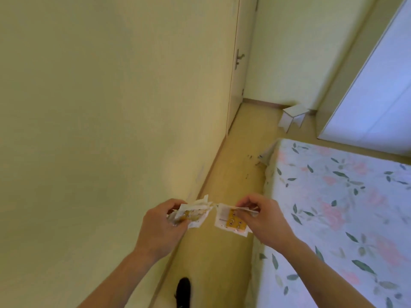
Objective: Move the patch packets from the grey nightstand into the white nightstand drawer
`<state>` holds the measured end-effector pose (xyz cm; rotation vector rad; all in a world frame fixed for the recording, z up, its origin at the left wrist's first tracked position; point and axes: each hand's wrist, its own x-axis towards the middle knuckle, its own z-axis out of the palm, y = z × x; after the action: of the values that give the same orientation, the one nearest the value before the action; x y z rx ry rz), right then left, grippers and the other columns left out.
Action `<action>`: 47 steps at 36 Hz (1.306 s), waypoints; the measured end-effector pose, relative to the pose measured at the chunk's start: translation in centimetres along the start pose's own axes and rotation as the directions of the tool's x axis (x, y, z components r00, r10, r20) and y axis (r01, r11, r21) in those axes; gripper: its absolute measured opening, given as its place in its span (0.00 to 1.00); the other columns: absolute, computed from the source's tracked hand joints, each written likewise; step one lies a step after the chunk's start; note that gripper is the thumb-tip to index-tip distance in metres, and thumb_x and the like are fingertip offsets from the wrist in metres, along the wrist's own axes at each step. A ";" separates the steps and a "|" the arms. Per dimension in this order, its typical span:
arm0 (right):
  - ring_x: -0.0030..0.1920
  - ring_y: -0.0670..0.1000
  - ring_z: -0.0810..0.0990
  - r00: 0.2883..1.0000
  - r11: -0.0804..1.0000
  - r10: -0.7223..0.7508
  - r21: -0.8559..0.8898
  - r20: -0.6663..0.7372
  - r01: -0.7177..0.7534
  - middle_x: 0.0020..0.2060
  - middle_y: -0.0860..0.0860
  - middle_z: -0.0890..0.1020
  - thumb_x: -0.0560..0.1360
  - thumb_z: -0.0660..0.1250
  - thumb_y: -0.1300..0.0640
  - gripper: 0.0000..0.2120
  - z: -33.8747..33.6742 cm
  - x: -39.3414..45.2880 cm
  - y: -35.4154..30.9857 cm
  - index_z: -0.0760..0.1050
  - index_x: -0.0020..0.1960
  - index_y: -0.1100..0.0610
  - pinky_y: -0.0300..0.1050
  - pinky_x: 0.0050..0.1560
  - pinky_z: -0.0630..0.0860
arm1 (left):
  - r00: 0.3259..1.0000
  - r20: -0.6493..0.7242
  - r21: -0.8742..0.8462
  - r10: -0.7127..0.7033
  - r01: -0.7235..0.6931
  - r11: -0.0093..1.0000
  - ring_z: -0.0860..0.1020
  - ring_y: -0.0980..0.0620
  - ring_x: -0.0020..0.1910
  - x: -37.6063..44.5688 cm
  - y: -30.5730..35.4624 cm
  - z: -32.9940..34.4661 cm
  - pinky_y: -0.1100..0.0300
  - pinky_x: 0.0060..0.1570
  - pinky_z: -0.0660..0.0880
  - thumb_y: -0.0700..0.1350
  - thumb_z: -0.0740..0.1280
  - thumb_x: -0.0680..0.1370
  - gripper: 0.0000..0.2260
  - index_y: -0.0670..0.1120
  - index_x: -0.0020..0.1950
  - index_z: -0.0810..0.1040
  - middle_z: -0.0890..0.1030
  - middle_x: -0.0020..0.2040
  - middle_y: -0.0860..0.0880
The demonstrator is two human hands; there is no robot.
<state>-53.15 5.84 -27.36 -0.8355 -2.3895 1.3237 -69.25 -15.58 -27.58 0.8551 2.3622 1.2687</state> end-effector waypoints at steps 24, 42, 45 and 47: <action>0.37 0.45 0.79 0.779 0.953 0.301 0.147 -0.551 -0.264 0.36 0.43 0.83 0.74 0.77 0.59 0.12 -12.6 24.1 7.1 0.81 0.38 0.43 0.35 0.36 0.75 | 0.844 0.350 -0.130 0.406 -0.385 0.914 0.77 0.62 0.33 42.4 11.2 14.8 0.71 0.28 0.69 0.40 0.77 0.70 0.10 0.54 0.45 0.83 0.81 0.39 0.63; 0.41 0.42 0.79 0.794 0.953 0.296 0.113 -0.531 -0.280 0.37 0.40 0.83 0.74 0.76 0.61 0.10 -28.4 53.9 13.2 0.81 0.40 0.48 0.33 0.38 0.74 | 0.864 0.336 -0.141 0.375 -0.347 0.927 0.82 0.59 0.41 71.6 19.4 25.5 0.68 0.34 0.75 0.40 0.78 0.70 0.14 0.56 0.49 0.83 0.83 0.43 0.63; 0.41 0.43 0.80 0.777 0.951 0.298 0.097 -0.555 -0.295 0.37 0.44 0.83 0.74 0.76 0.60 0.10 -29.9 58.6 14.6 0.81 0.41 0.46 0.36 0.40 0.77 | 0.845 0.358 -0.163 0.396 -0.361 0.918 0.81 0.59 0.39 77.1 20.6 27.9 0.69 0.32 0.74 0.40 0.78 0.70 0.13 0.55 0.49 0.83 0.84 0.42 0.62; 0.40 0.43 0.80 0.760 0.949 0.297 0.089 -0.578 -0.303 0.38 0.45 0.83 0.75 0.75 0.59 0.10 -30.9 61.6 15.3 0.81 0.41 0.46 0.37 0.39 0.78 | 0.833 0.369 -0.187 0.413 -0.369 0.910 0.81 0.59 0.38 80.9 21.4 29.4 0.67 0.32 0.74 0.40 0.78 0.70 0.13 0.55 0.49 0.83 0.84 0.41 0.61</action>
<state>-81.10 70.64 -25.50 -1.4394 -1.8174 0.9491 -108.02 64.18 -26.20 1.4653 1.8321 1.2027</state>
